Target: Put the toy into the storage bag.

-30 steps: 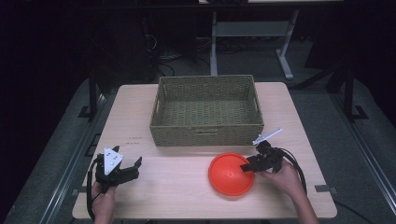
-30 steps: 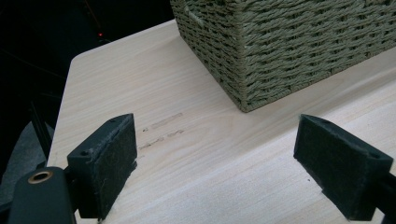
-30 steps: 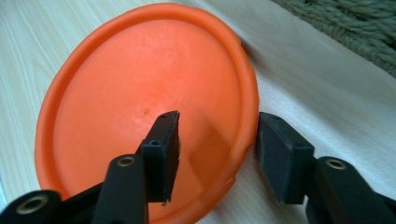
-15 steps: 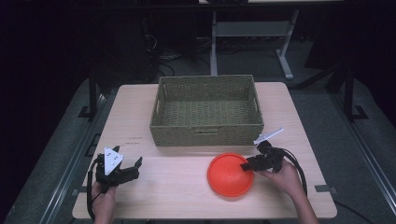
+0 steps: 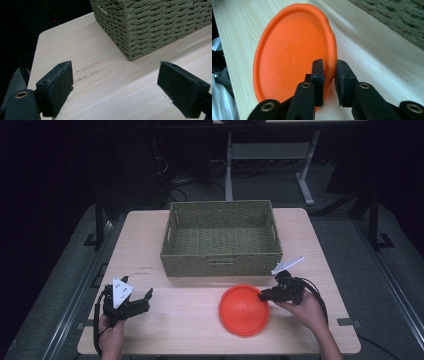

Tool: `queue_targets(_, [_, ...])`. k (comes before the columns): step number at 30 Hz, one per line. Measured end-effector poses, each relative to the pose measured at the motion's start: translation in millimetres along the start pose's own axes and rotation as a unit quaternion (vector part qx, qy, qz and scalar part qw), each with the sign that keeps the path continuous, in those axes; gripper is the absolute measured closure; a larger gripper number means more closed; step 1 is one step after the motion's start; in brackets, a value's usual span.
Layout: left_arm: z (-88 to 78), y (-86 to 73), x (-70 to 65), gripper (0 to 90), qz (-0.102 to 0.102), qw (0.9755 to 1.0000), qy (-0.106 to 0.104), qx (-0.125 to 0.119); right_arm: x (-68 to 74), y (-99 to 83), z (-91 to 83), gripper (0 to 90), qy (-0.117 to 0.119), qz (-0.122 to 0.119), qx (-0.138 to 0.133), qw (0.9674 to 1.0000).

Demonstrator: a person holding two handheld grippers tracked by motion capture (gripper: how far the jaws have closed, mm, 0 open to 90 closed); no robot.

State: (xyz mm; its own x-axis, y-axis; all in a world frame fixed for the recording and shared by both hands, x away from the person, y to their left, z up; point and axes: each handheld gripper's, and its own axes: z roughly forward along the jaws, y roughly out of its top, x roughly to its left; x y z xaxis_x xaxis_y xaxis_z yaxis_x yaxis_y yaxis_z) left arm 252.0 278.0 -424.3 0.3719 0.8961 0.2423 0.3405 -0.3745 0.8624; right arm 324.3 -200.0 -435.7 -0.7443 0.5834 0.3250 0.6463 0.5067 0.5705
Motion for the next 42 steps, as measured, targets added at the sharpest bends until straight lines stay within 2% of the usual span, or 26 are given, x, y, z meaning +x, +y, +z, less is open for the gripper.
queue_targets(5, [0.0, -0.2, 0.6, 12.8, -0.002, 1.0000, 0.001, 0.000, 6.5, 7.1, -4.0, 81.3, 0.004, -0.011, -0.005, 0.9999])
queue_targets(14, [-0.3, -0.2, 0.8, 12.8, -0.001, 1.0000, 0.001, 0.000, 9.9, 10.6, -7.5, 82.1, 0.018, -0.012, -0.005, 0.9998])
queue_targets(22, [0.3, -0.3, 0.4, 12.8, -0.001, 1.0000, 0.002, 0.000, 14.5, 11.7, -15.2, 82.3, 0.037, -0.012, -0.022, 0.9990])
queue_targets(26, [0.0, -0.3, 0.3, 12.8, 0.000, 1.0000, 0.004, 0.001, 23.4, 15.8, -25.8, 82.3, 0.042, -0.024, -0.035, 0.9982])
queue_targets(33, [0.8, -0.6, -0.1, 12.8, 0.000, 1.0000, 0.004, 0.002, 35.8, 23.0, -45.8, 82.4, 0.032, -0.042, -0.061, 0.9967])
queue_targets(36, [1.1, -0.2, -0.6, 12.8, 0.004, 1.0000, 0.003, 0.003, 41.4, 28.9, -55.6, 82.4, 0.019, -0.052, -0.064, 0.9964])
queue_targets(42, [0.8, -0.5, -0.4, 12.8, 0.001, 1.0000, 0.004, 0.002, 42.6, 35.0, -64.1, 82.3, 0.014, -0.057, -0.069, 0.9959])
